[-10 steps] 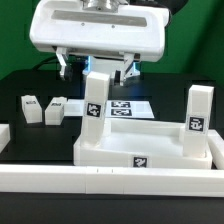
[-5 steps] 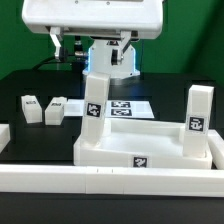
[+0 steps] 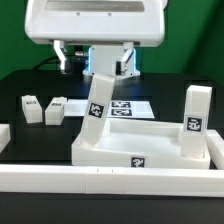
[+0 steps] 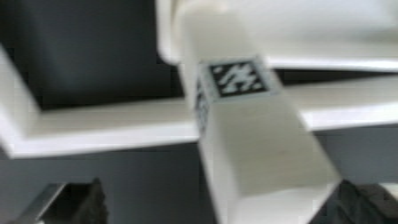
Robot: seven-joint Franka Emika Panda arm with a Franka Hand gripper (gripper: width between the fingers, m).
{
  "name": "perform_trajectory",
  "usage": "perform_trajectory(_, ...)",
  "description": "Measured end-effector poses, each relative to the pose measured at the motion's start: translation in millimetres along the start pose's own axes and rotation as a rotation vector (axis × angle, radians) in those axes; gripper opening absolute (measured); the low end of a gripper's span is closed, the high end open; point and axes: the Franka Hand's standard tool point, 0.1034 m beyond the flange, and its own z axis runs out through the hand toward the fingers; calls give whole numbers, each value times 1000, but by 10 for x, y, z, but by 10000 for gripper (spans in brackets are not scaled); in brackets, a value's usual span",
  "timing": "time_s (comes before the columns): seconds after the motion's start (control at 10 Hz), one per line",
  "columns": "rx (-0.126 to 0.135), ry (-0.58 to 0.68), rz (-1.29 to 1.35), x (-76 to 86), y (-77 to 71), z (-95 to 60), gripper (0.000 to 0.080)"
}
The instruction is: Assemble desk
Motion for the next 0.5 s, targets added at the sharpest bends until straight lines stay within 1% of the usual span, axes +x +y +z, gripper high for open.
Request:
perform_trajectory(0.1, 27, -102, 9, -18, -45, 15, 649)
perform_trajectory(0.2, 37, -136, 12, 2, -71, 22, 649)
perform_trajectory(0.3, 58, -224, 18, -59, -131, 26, 649)
perform_trajectory(0.4, 68, -260, 17, -28, -151, 27, 649)
perform_trajectory(0.5, 79, -313, 16, -37, -169, 35, 649)
